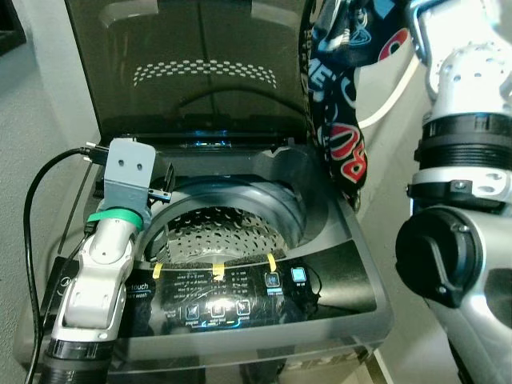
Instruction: Clothes washing
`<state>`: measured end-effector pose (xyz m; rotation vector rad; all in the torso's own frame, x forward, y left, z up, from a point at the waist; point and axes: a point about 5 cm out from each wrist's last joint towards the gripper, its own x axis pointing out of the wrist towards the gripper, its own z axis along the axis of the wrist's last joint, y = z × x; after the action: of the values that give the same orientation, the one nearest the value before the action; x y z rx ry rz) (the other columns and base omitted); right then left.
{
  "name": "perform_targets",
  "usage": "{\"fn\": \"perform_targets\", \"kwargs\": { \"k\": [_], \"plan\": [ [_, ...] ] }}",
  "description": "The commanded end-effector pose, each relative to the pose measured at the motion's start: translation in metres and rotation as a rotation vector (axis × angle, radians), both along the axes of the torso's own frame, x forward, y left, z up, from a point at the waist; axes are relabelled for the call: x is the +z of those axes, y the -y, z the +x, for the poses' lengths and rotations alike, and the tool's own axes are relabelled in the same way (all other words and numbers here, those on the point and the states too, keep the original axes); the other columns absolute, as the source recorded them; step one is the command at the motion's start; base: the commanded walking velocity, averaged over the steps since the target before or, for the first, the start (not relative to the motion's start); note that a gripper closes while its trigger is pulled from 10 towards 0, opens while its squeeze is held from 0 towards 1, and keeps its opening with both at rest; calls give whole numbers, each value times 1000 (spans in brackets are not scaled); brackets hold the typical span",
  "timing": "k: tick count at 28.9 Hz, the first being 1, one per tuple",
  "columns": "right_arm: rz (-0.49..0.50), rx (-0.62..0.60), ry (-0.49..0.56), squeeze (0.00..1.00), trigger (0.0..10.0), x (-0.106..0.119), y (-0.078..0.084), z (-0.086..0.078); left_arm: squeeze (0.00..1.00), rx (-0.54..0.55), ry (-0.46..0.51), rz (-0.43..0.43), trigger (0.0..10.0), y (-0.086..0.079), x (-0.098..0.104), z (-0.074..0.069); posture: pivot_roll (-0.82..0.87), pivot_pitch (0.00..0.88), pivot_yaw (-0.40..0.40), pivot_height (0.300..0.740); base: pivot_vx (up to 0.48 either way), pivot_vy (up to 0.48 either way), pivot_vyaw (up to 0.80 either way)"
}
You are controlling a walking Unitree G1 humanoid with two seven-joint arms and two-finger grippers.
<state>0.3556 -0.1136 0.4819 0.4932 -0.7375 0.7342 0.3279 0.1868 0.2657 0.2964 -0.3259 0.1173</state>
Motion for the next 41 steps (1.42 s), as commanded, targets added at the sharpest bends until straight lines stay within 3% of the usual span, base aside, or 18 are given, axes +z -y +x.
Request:
{"fn": "perform_targets", "kwargs": {
  "k": [1, 2, 4, 6, 7, 8, 10, 19, 20, 24, 31, 36, 37, 38, 41],
  "plan": [
    [-258, -18, -118, 0, 10000, -51, -23, 22, 0, -45, 12, 10, 10000, 6, 2, 0, 14, 33, 13, 740, 0, 0, 0],
    [-258, -18, -118, 0, 10000, -51, -23, 22, 0, -45, 12, 10, 10000, 6, 2, 0, 14, 33, 13, 740, 0, 0, 0],
    [-484, -20, -219, 0, 10000, -107, -37, 32, 0, -84, 16, 9, 10000, 10, 3, -2, 19, 31, 14, 740, 0, 0, 0],
    [-484, -20, -219, 0, 10000, -107, -37, 32, 0, -84, 16, 9, 10000, 10, 3, -2, 19, 31, 14, 740, 0, 0, 0],
    [-563, 4, -260, 0, 10000, -132, -41, 33, 0, -95, 14, 9, 10000, 10, 3, -3, 18, 30, 16, 740, 0, 0, 0],
    [-563, 4, -260, 0, 10000, -132, -41, 33, 0, -95, 14, 9, 10000, 10, 3, -3, 18, 30, 16, 740, 0, 0, 0],
    [-704, -1, -307, 0, 10000, -171, -45, 34, 0, -101, 11, 10, 10000, 9, 4, -4, 17, 32, 19, 740, 0, 0, 0],
    [-828, -16, -340, 0, 10000, -198, -45, 35, 0, -126, 6, 13, 10000, 10, 5, -4, 18, 40, 17, 740, 0, 0, 0],
    [-909, -47, -340, 0, 10000, -209, -44, 36, 0, -126, -39, 37, 10000, 10, 2, -3, 17, 43, 15, 740, 0, 0, 0],
    [-1013, -92, -347, 0, 10000, -226, -43, 36, 0, -153, -146, 98, 10000, 12, -5, -4, 22, 45, 12, 740, 0, 0, 0],
    [-1051, -145, -357, 0, 10000, -238, -45, 36, 0, -190, -282, 160, 10000, 18, -15, -10, 24, 49, 13, 740, 0, 0, 0],
    [-1048, -171, -361, 16, 10000, -239, -44, 37, 0, -196, -292, 160, 10000, 19, -16, -11, 25, 51, 2, 740, 0, 0, 0],
    [-1052, -175, -366, 157, 10000, -240, -43, 37, 0, -204, -291, 160, 10000, 20, -16, -11, 26, 52, 0, 740, 0, 0, 0],
    [-1055, -173, -375, 1000, 10000, -240, -42, 38, 0, -207, -293, 158, 10000, 20, -17, -11, 26, 56, 0, 740, 0, 0, 0],
    [-1063, -168, -374, 1000, 10000, -240, -43, 38, 0, -211, -303, 158, 10000, 21, -17, -12, 24, 60, 5, 740, 0, 0, 0]
  ]
}}
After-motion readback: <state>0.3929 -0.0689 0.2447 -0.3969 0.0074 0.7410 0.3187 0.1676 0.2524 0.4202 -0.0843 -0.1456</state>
